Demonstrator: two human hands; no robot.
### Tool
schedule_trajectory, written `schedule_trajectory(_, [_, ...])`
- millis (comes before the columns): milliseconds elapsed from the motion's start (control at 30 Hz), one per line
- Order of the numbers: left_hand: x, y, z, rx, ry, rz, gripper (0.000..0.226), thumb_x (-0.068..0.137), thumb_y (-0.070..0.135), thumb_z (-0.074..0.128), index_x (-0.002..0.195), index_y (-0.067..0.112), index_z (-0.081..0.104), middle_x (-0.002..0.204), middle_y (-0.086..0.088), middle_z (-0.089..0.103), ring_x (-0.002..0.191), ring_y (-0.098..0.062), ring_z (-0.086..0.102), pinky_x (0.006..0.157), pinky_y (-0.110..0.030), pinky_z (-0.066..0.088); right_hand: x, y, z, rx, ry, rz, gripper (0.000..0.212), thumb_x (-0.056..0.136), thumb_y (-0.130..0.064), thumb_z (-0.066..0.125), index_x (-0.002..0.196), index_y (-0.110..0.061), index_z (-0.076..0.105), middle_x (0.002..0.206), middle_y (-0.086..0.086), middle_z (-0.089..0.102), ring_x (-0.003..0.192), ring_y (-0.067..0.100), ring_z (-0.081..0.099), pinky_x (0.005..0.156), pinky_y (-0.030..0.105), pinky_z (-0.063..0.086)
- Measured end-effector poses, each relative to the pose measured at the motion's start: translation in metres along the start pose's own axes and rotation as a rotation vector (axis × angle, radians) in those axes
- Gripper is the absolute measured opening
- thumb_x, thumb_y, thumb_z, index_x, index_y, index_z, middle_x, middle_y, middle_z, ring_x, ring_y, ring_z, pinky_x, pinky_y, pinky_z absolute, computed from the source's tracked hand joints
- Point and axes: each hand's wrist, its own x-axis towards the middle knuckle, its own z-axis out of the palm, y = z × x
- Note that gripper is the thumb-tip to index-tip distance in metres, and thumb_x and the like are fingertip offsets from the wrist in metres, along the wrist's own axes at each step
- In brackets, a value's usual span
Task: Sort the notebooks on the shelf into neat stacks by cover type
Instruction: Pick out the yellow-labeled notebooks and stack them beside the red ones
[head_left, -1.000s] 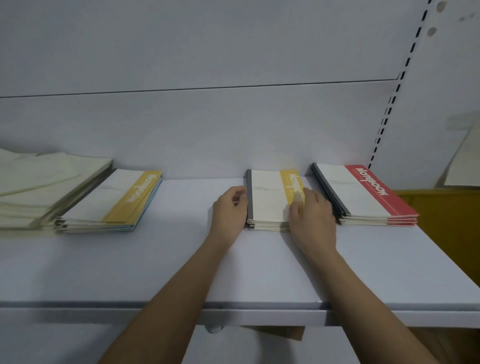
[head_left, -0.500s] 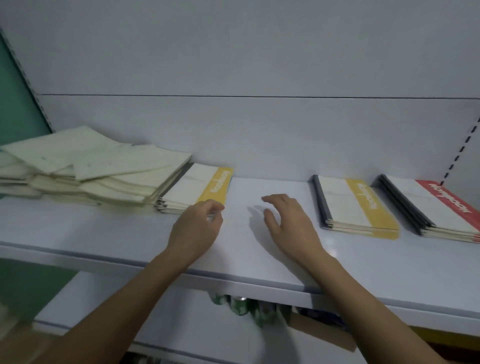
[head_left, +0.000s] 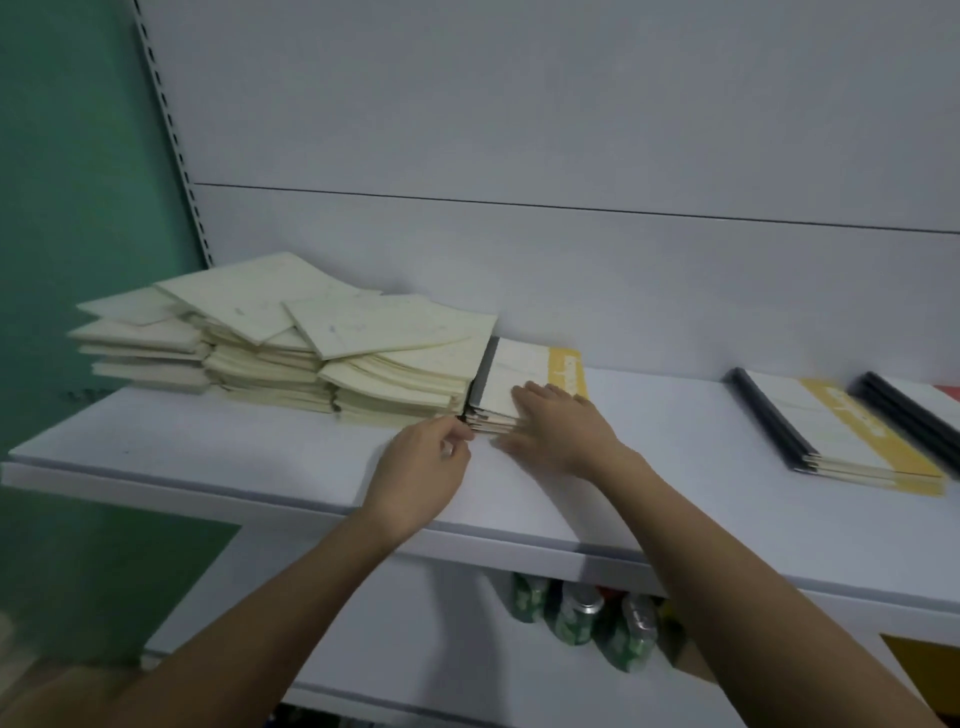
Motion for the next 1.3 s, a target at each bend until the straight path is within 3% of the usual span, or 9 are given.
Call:
schedule_trajectory(67, [0.007,0.001,-0.004,-0.089,-0.022,0.028,0.017,0.094,0.019,0.055,0.100,0.023,0.070,0.096,0.008,0.067,0.091,-0.010,0.060,0.082,-0.027,0.048,-0.017,-0.001,-0.005,-0.013,0.074,0.008,0.035,0.093,-0.059,0.044,0.092,-0.024,0.047,0.097,-0.009,0.053,0.102,0.021,0.054,0.073,0.037,0.040])
schedule_trajectory(200, [0.020,0.023,-0.009,-0.506,-0.164,-0.156,0.022,0.098,0.022,0.049,0.099,0.011,0.069,0.091,-0.004,0.073,0.077,-0.019,0.066,0.070,-0.030,0.051,-0.047,-0.004,-0.018,0.166,0.162,0.139,0.036,0.104,-0.037,0.032,0.134,-0.033,0.052,0.127,0.001,0.062,0.114,0.031,0.056,0.085,0.038,0.045])
schedule_trajectory(300, [0.031,0.046,-0.015,-0.936,-0.374,-0.422,0.040,0.099,0.040,0.046,0.114,0.005,0.060,0.105,-0.016,0.070,0.085,-0.032,0.069,0.073,-0.037,0.057,-0.053,-0.012,-0.033,0.272,0.358,0.188,0.038,0.104,-0.039,0.030,0.135,-0.037,0.052,0.113,0.004,0.068,0.102,0.032,0.059,0.075,0.034,0.040])
schedule_trajectory(433, [0.054,0.065,-0.025,-1.411,-0.613,-0.530,0.039,0.095,0.043,0.054,0.112,0.008,0.055,0.095,-0.019,0.066,0.078,-0.035,0.069,0.064,-0.043,0.058,-0.066,-0.030,-0.047,0.251,0.441,-0.015,0.036,0.103,-0.028,0.040,0.136,-0.034,0.053,0.121,-0.003,0.067,0.102,0.025,0.061,0.074,0.033,0.043])
schedule_trajectory(533, [0.063,0.075,-0.034,-1.277,-0.555,-0.474,0.009,0.096,0.009,0.049,0.101,0.004,0.055,0.079,-0.012,0.063,0.068,-0.025,0.063,0.051,-0.032,0.055,-0.069,-0.036,-0.049,0.202,0.426,-0.119,0.038,0.102,-0.032,0.045,0.140,-0.030,0.051,0.142,-0.006,0.053,0.120,0.021,0.055,0.087,0.035,0.049])
schedule_trajectory(733, [0.090,0.053,-0.081,-0.996,-0.333,-0.331,0.046,0.094,-0.005,0.049,0.135,0.017,0.047,0.121,-0.009,0.064,0.102,-0.028,0.064,0.070,-0.039,0.056,-0.067,-0.028,-0.039,0.077,0.703,-0.352,0.025,0.098,-0.019,0.050,0.117,-0.012,0.066,0.117,0.005,0.061,0.100,0.023,0.060,0.075,0.031,0.051])
schedule_trajectory(867, [0.094,0.032,-0.102,-0.850,-0.210,-0.250,0.059,0.094,-0.008,0.049,0.142,0.024,0.038,0.131,-0.007,0.057,0.115,-0.033,0.057,0.086,-0.047,0.054,-0.040,-0.027,-0.020,0.122,0.465,-0.171,0.025,0.099,-0.030,0.051,0.118,-0.021,0.064,0.114,-0.005,0.062,0.105,0.020,0.058,0.081,0.032,0.048])
schedule_trajectory(1100, [0.096,0.013,-0.115,-0.900,-0.201,-0.285,0.058,0.094,-0.010,0.047,0.141,0.022,0.039,0.130,-0.010,0.058,0.107,-0.032,0.060,0.071,-0.040,0.055,0.010,-0.023,-0.003,0.036,-0.044,0.156,0.062,0.092,-0.067,0.037,0.129,-0.018,0.044,0.131,-0.003,0.045,0.127,0.024,0.039,0.099,0.041,0.035])
schedule_trajectory(1300, [0.093,0.002,-0.111,-0.897,-0.254,-0.307,0.057,0.095,-0.009,0.046,0.138,0.028,0.042,0.124,-0.007,0.061,0.101,-0.028,0.062,0.070,-0.038,0.055,-0.005,-0.022,-0.012,0.029,-0.079,0.135,0.065,0.091,-0.067,0.044,0.132,-0.017,0.046,0.134,0.000,0.049,0.123,0.023,0.046,0.099,0.042,0.040])
